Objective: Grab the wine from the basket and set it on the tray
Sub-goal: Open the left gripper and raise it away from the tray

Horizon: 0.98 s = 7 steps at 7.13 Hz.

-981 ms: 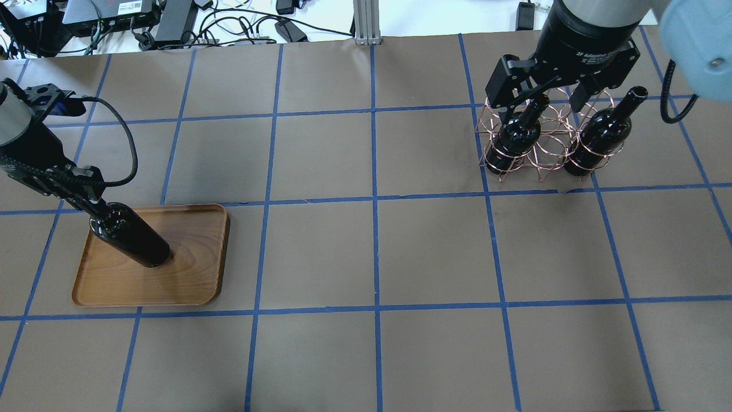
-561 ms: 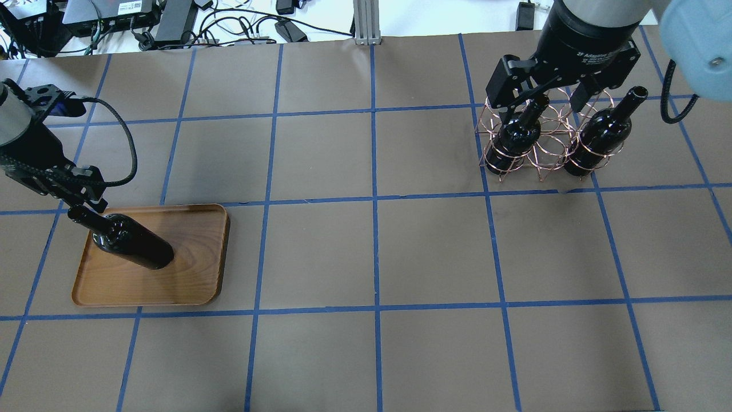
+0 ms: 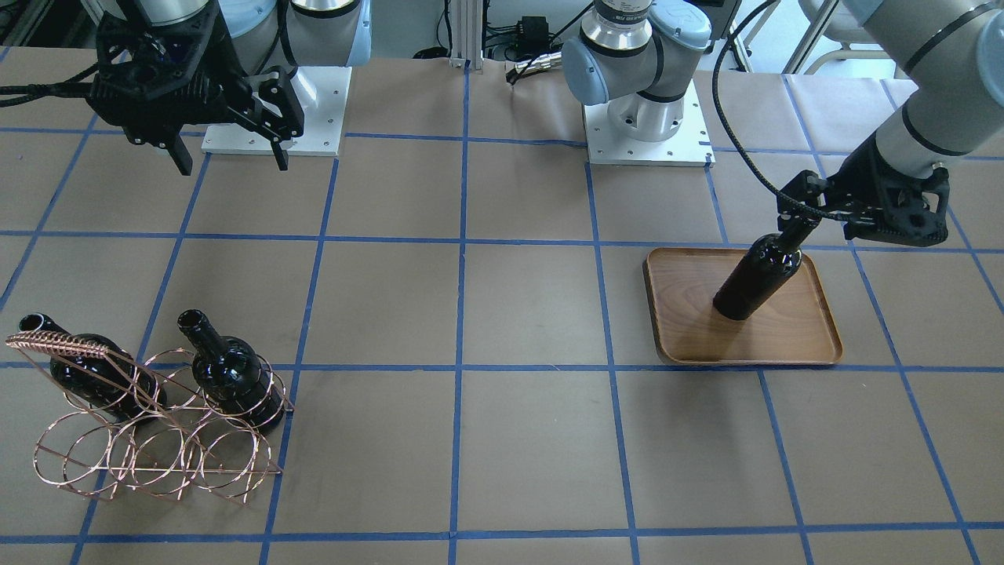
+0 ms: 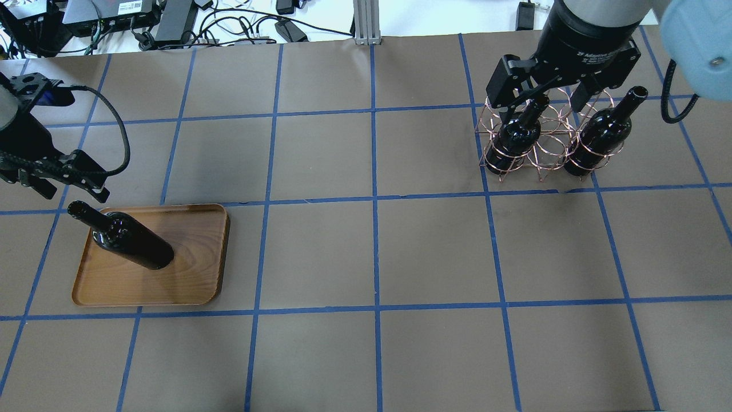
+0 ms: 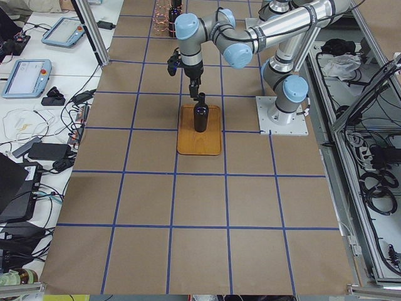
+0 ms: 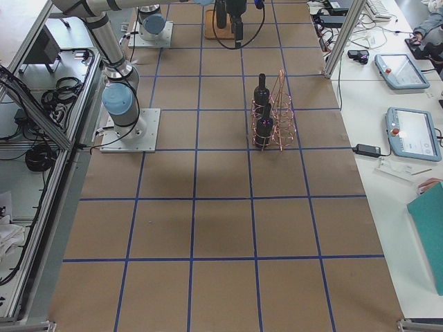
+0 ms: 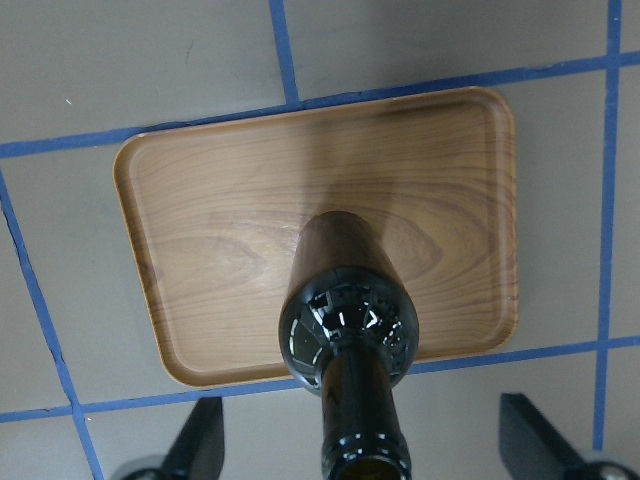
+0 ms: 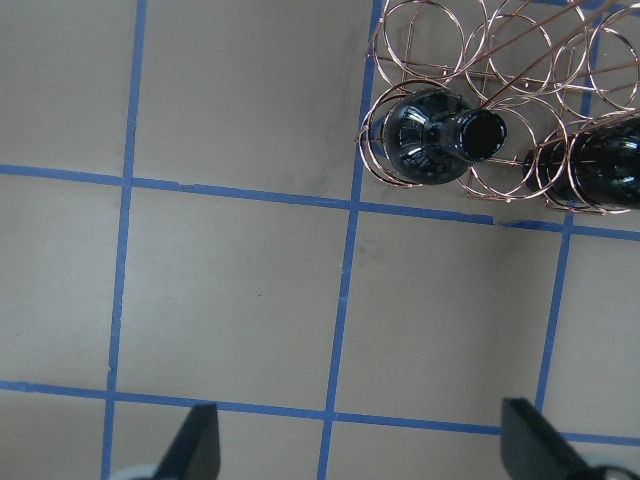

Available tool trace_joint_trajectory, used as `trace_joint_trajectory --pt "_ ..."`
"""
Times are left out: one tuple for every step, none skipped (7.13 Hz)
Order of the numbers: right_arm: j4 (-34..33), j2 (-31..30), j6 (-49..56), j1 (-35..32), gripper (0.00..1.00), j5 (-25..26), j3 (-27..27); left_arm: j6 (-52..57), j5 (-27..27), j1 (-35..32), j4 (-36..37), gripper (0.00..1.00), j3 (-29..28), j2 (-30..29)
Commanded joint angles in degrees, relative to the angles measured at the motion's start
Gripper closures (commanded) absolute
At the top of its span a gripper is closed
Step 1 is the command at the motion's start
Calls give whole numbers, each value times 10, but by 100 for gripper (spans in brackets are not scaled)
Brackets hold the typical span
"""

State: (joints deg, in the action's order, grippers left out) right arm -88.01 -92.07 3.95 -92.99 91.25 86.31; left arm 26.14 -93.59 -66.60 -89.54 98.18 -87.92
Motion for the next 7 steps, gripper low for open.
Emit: trace_joint_trajectory --pt "0 0 0 0 0 -1 0 -78 19 -49 -26 0 -34 16" --pt "0 1 0 0 0 0 0 -143 23 -90 -26 0 -35 24" --pt "0 1 0 0 0 0 0 -158 41 -129 -24 0 -36 38" --pt "0 0 0 0 0 3 0 -161 41 -163 -24 0 -36 48" --pt "0 0 0 0 0 5 1 -199 43 -195 -24 0 -36 50" --pt "0 0 1 0 0 5 1 -204 43 -214 -24 0 -36 51" --pt "-1 1 1 0 0 6 0 -203 43 -217 -25 0 -36 51"
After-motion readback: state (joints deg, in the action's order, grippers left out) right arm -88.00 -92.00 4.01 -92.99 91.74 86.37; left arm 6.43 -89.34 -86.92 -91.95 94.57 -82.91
